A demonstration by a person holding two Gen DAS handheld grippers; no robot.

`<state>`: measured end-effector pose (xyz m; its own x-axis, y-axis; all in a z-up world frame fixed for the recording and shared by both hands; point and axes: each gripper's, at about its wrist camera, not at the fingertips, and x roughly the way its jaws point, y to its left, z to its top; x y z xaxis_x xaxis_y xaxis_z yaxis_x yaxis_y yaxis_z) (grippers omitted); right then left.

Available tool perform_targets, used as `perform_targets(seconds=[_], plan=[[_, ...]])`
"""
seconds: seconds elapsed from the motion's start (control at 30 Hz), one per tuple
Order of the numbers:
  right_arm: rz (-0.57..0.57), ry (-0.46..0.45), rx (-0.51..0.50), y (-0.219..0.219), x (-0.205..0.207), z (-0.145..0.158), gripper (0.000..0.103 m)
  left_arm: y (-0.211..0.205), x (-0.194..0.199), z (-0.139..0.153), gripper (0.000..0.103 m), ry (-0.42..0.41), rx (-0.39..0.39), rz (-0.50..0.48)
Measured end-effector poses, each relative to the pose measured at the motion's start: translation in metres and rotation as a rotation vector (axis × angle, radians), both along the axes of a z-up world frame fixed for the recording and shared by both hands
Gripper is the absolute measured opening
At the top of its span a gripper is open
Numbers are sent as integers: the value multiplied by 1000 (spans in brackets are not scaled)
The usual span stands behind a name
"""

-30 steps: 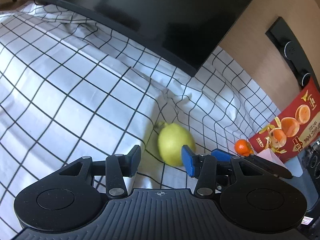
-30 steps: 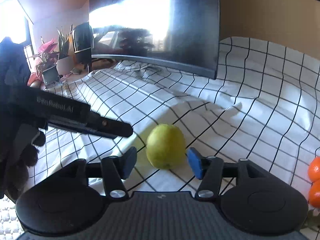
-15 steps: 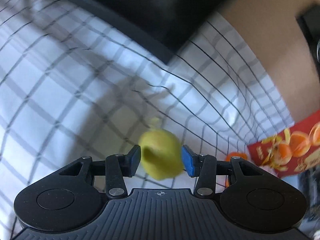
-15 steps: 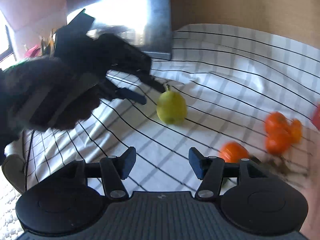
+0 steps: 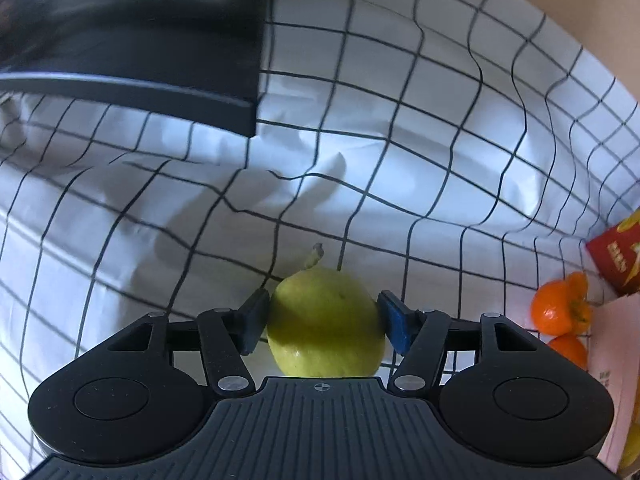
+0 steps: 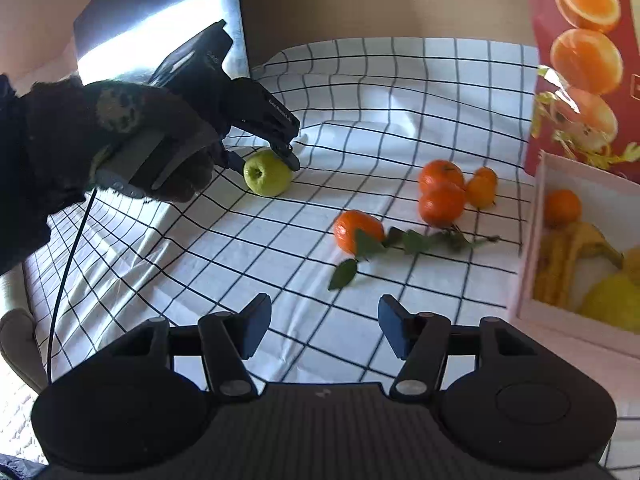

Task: Organize fruits
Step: 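Grasp a tangerine with the right gripper while the left gripper holds the pear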

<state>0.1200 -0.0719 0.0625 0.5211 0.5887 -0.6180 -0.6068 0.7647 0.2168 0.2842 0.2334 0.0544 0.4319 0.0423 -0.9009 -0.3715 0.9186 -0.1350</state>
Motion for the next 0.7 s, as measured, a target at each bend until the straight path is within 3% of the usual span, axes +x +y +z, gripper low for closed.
perform_targets(seconds=[0.23, 0.47, 0.7], plan=[[-18, -14, -22, -10, -7, 1, 60, -2, -12, 1, 65, 4, 12, -94], [-18, -86, -73, 0, 7, 9, 60, -13, -91, 9, 64, -153, -15, -154], [43, -123, -156, 52, 45, 3, 60, -37, -144, 20, 63, -255, 4, -162]])
